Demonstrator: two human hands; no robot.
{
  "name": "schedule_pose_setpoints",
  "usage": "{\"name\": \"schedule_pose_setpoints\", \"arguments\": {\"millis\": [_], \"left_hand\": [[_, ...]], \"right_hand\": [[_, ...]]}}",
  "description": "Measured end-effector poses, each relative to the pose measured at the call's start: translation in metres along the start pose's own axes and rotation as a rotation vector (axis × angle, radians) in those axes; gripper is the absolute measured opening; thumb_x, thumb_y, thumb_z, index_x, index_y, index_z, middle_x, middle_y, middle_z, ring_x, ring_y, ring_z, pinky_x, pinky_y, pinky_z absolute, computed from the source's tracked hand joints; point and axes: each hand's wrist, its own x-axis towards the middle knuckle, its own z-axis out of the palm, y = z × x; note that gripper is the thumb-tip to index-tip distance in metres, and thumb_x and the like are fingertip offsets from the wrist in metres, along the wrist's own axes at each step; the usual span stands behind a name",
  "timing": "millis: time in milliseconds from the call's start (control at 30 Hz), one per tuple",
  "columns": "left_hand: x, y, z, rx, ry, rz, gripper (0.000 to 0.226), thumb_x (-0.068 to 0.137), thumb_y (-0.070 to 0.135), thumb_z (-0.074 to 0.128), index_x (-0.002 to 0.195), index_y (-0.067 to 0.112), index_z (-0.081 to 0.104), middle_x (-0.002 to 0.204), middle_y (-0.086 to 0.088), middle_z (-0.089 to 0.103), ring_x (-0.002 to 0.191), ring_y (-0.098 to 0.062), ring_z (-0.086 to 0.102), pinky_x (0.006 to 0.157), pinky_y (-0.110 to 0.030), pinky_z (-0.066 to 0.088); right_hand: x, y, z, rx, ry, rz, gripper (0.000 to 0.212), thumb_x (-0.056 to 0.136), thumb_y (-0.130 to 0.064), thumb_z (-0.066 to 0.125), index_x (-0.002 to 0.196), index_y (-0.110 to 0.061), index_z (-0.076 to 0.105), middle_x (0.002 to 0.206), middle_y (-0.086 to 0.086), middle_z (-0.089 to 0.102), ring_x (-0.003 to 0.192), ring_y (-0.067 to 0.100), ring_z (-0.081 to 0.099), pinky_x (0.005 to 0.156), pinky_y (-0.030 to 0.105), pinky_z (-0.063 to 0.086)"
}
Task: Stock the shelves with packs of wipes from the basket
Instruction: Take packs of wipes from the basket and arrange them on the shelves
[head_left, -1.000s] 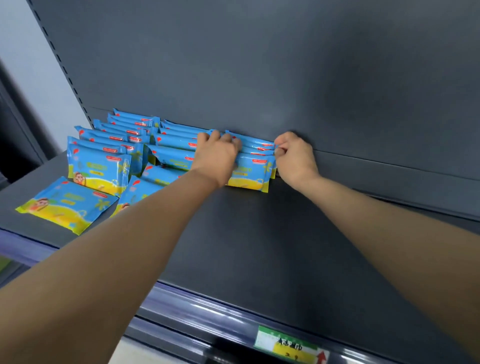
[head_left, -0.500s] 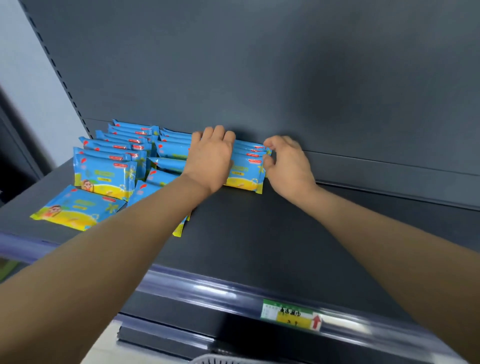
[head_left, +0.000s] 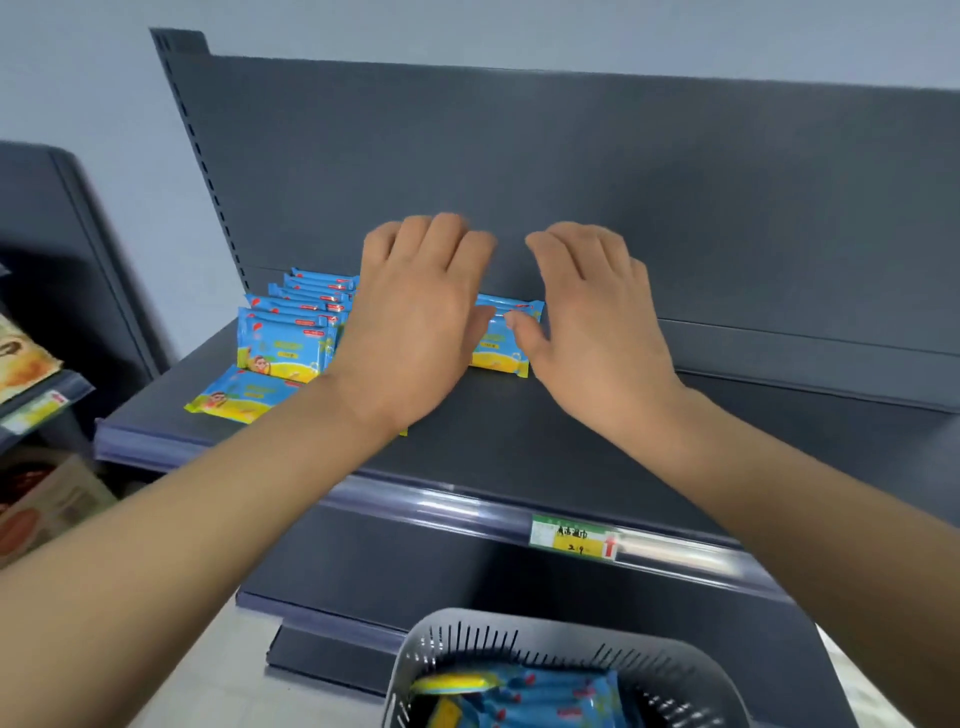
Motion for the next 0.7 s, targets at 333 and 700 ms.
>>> {"name": "schedule_pose_setpoints", "arguments": {"millis": [333, 700], "left_hand": [[-0.028, 0.084, -0.106, 0.084, 0.09, -0.007, 0.042, 0.073, 0.017, 0.067, 0.11, 0.001, 0.058, 0.106, -0.017, 0.06, 0.095, -0.037, 0.056, 0.086, -0.037, 0.029], [-0.152, 0.156, -0.077, 0.043, -0.398, -0.16, 0.049, 0.072, 0.019, 0.072, 0.113, 0.001, 0.055, 0.106, -0.02, 0.056, 0.096, -0.039, 0.054, 0.082, -0.045, 0.038]], "right_hand": [[-0.064, 0.0, -0.109, 0.016, 0.194, -0.132, 0.055, 0.073, -0.017, 0.07, 0.122, 0.001, 0.052, 0.125, 0.016, 0.054, 0.12, 0.036, 0.047, 0.095, 0.043, 0.035], [-0.188, 0.024, -0.076, 0.117, -0.214, -0.236, 0.047, 0.083, -0.026, 0.059, 0.125, -0.009, 0.047, 0.131, 0.008, 0.046, 0.123, 0.03, 0.039, 0.095, 0.038, 0.029]]}}
